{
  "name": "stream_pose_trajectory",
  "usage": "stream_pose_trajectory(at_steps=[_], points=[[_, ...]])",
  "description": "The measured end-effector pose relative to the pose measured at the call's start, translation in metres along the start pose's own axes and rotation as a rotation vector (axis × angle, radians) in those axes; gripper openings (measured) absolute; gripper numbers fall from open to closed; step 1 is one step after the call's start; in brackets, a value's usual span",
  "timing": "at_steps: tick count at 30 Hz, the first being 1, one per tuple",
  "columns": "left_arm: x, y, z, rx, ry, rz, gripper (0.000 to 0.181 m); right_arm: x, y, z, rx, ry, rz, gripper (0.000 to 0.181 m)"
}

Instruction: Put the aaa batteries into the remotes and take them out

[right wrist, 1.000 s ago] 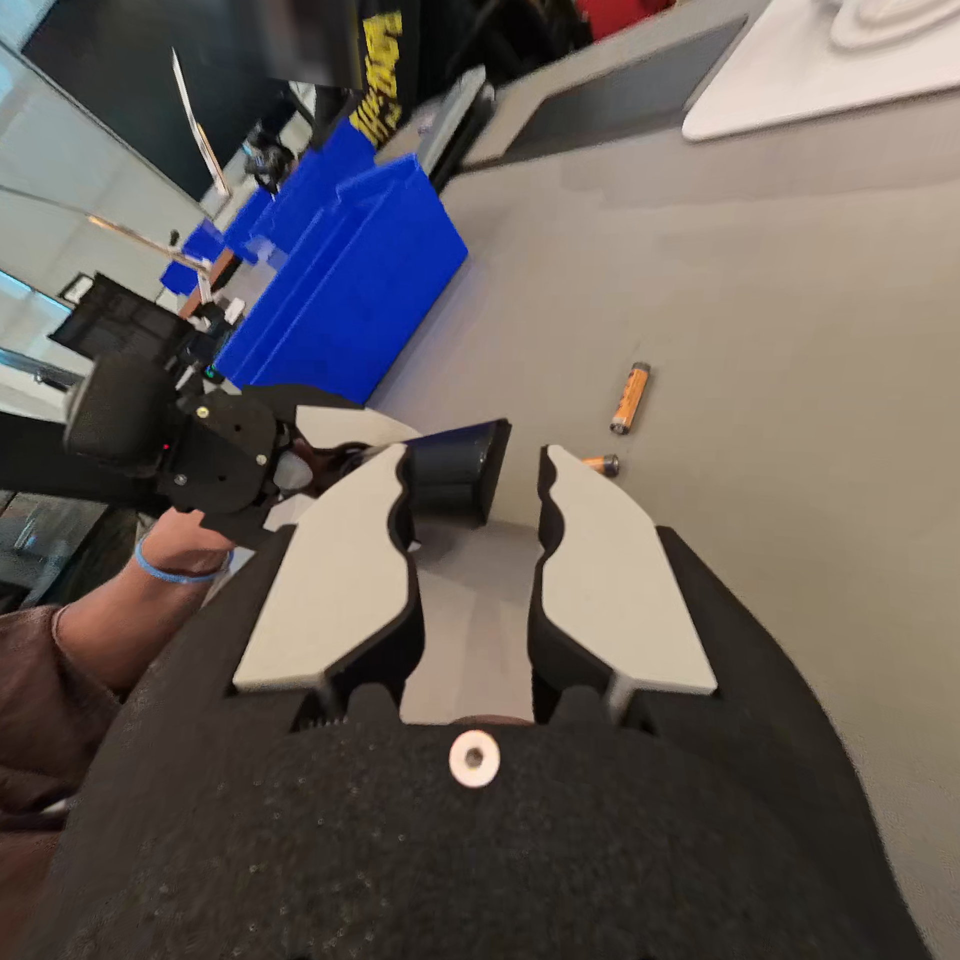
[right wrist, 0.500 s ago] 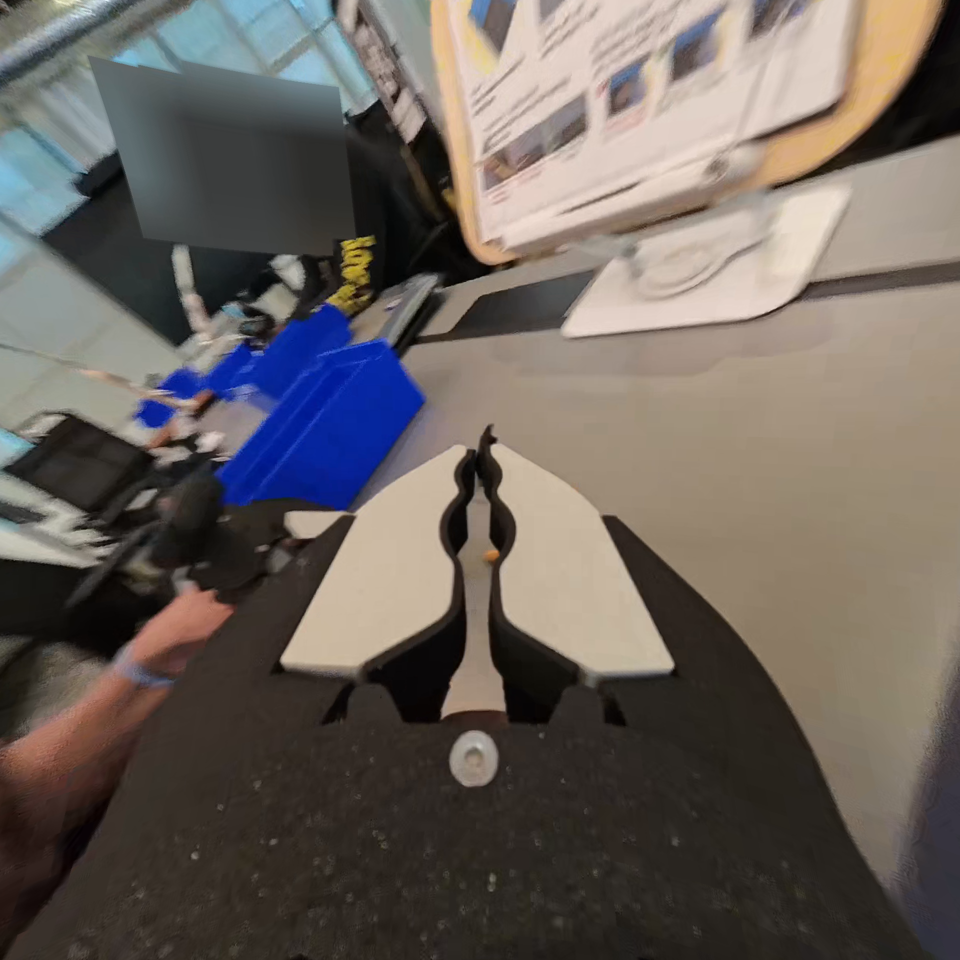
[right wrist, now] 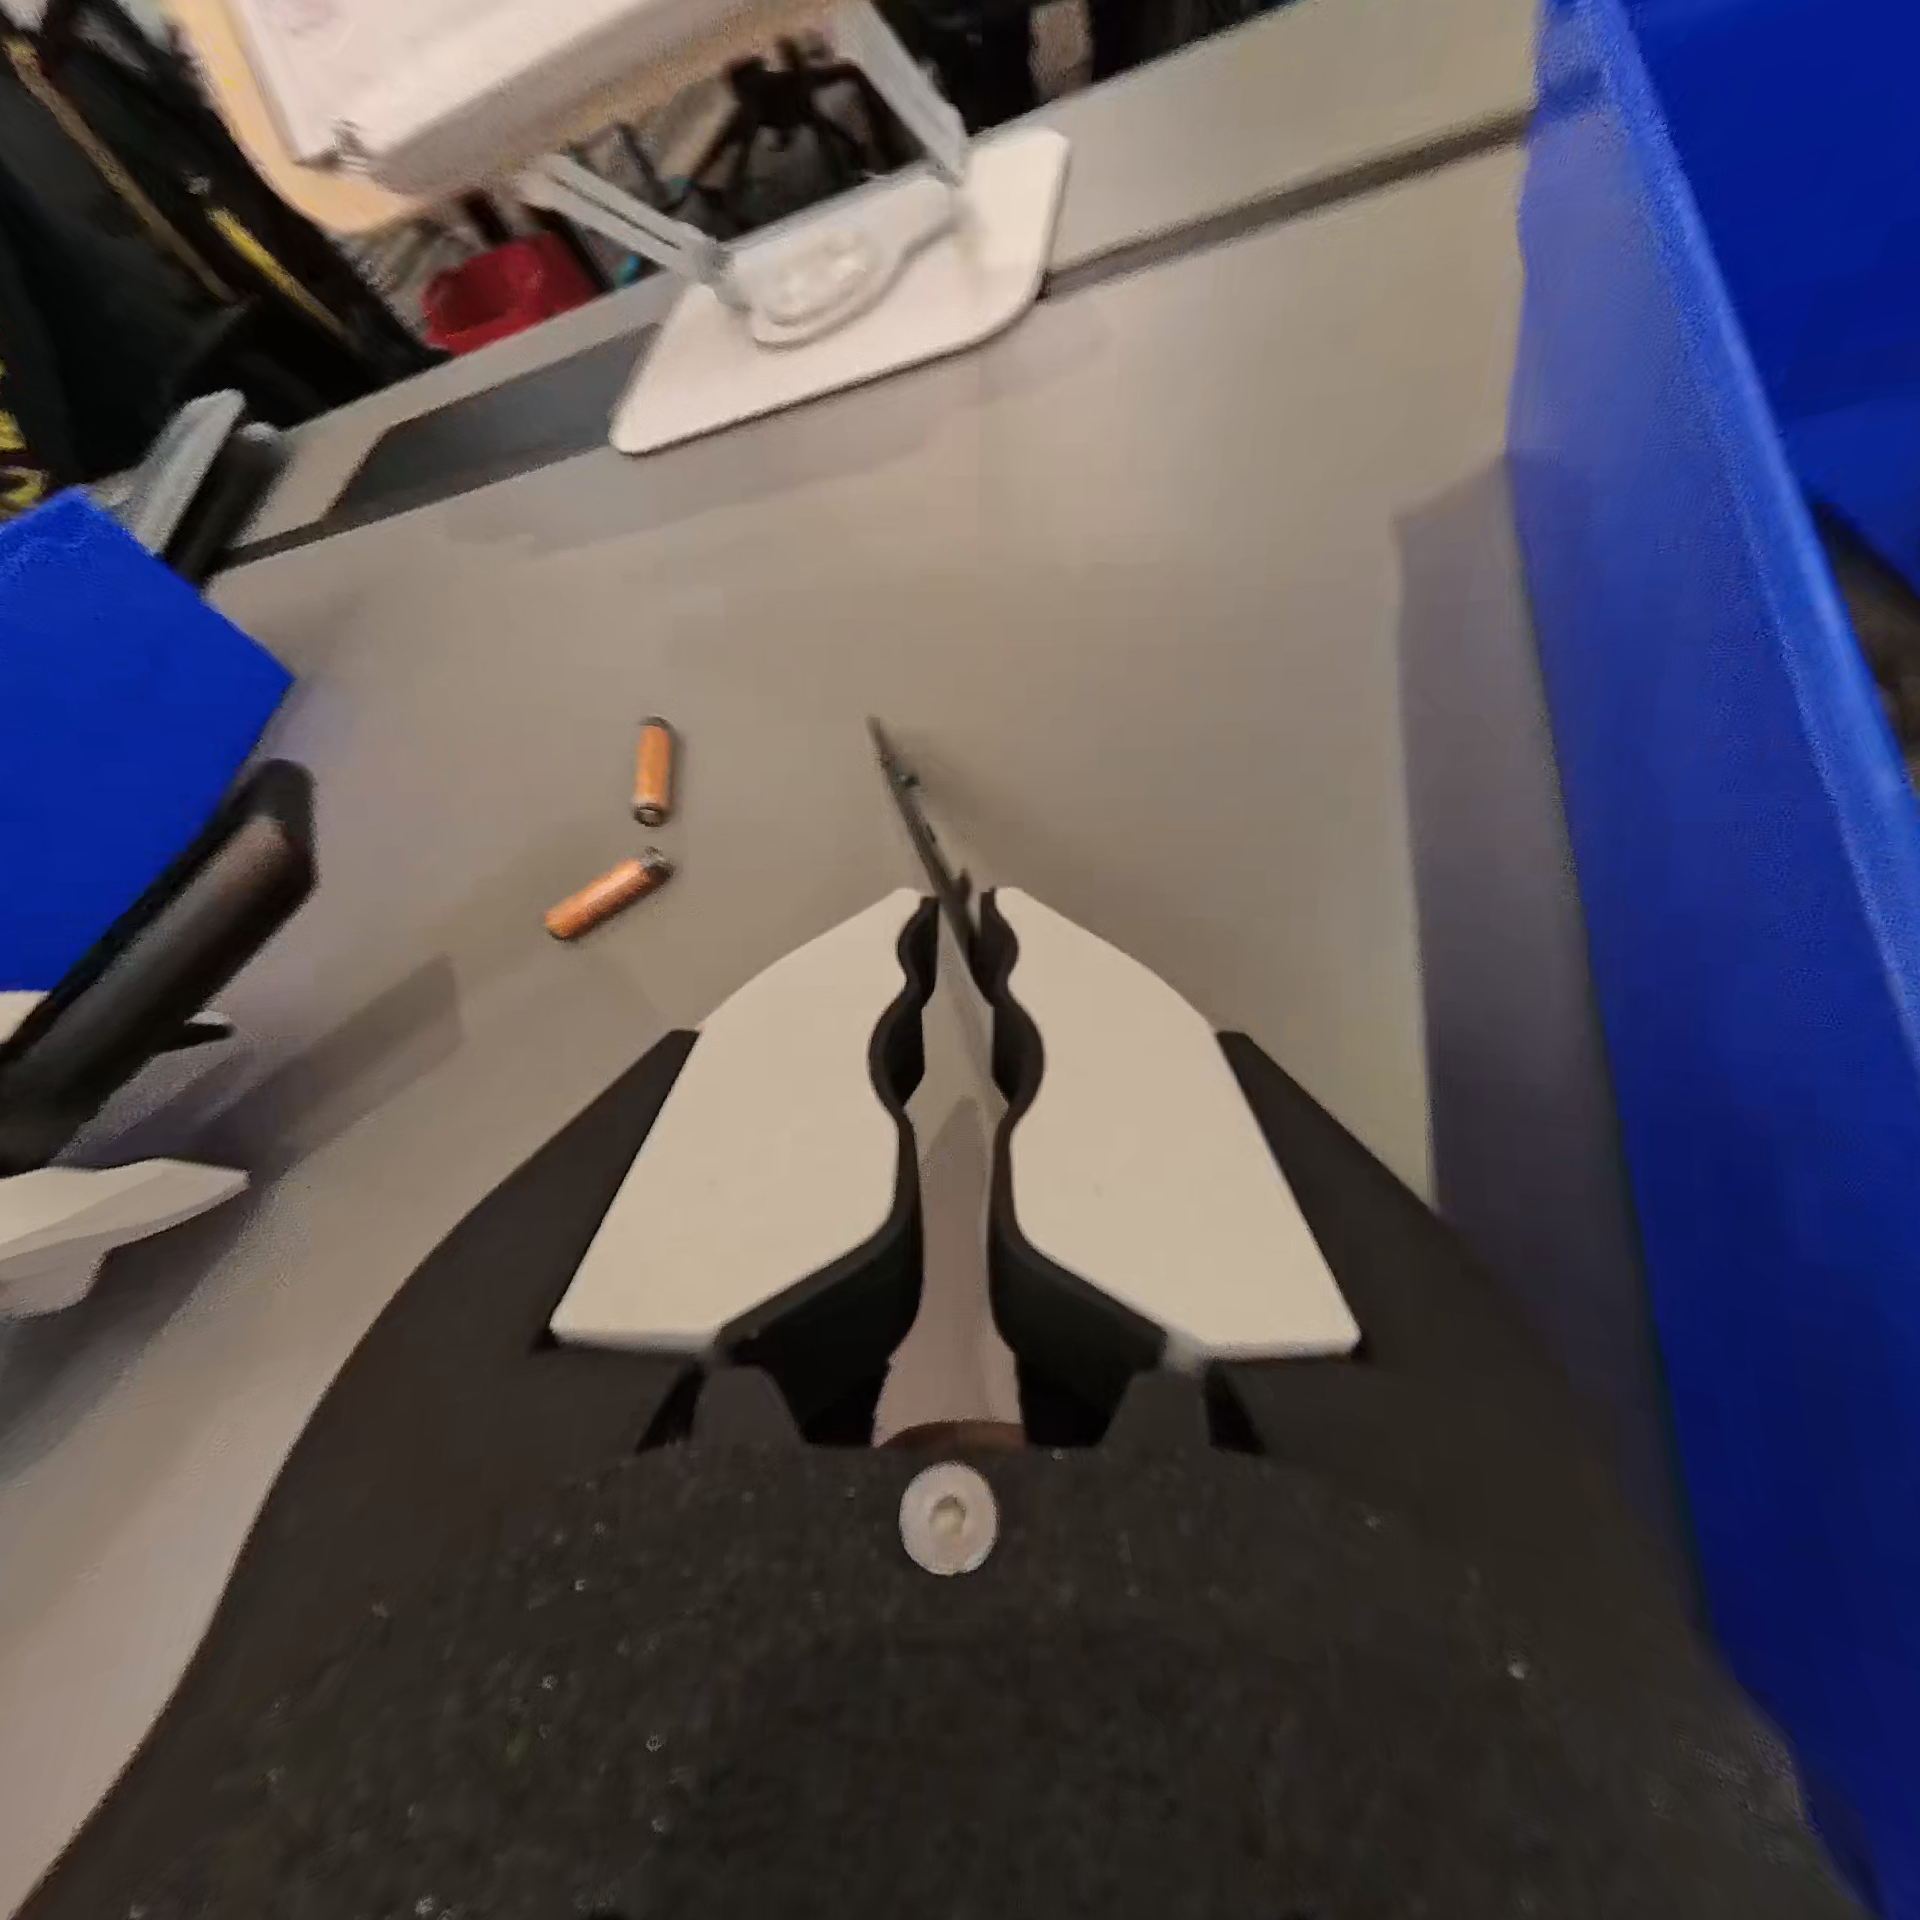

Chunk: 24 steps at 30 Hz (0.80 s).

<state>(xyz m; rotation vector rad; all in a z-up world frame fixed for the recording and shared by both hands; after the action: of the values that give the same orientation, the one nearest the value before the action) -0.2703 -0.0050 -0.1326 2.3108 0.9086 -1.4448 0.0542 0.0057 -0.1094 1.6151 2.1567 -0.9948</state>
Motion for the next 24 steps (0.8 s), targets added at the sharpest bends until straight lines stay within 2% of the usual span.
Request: stream_pose_trajectory(at_steps=[3,6,9,12,13,18,21,22,24], points=[[0.0,0.002,-0.002,0.006,0.002,0.005,0.06,0.002,0.008,0.018,0.058,-0.02,0.019,0.019],[0.001,0.002,0.0,0.0,-0.005,0.009,0.06,-0.005,0.008,0.02,0.009,-0.012,0.032,0.032],[0.003,-0.001,0.002,-0.012,-0.016,0.019,0.06,-0.009,-0.024,0.014,-0.188,-0.032,-0.039,0.045],[0.002,-0.004,0.003,-0.018,-0.018,0.013,0.06,0.015,-0.07,0.019,-0.334,-0.183,-0.124,0.07],[0.001,-0.004,0.003,-0.02,-0.019,0.012,0.06,0.028,-0.082,0.021,-0.359,-0.224,-0.133,0.072],[-0.003,-0.008,0.006,-0.026,-0.018,0.009,0.06,0.093,-0.11,0.021,-0.376,-0.375,-0.149,0.072],[-0.005,-0.009,0.006,-0.03,-0.011,0.018,0.06,0.112,-0.116,0.013,-0.429,-0.375,-0.092,0.074],[-0.005,-0.009,0.006,-0.029,-0.011,0.018,0.06,0.115,-0.118,0.011,-0.441,-0.385,-0.094,0.071],[-0.004,-0.009,0.006,-0.028,-0.014,0.025,0.06,0.117,-0.119,0.011,-0.499,-0.416,-0.074,0.053]])
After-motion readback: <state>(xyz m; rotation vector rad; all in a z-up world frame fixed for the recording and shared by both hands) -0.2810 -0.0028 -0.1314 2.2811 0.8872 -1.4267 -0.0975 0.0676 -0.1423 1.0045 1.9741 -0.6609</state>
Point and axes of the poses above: each gripper's, where its closed fingertips meet, x out along the fingers, z out of its underside, y = z × x across the jaws, the point moved 7 cm from there along -x, back along the fingers, and after that the axes turned 9 degrees about -y, right-handed, at the moved point
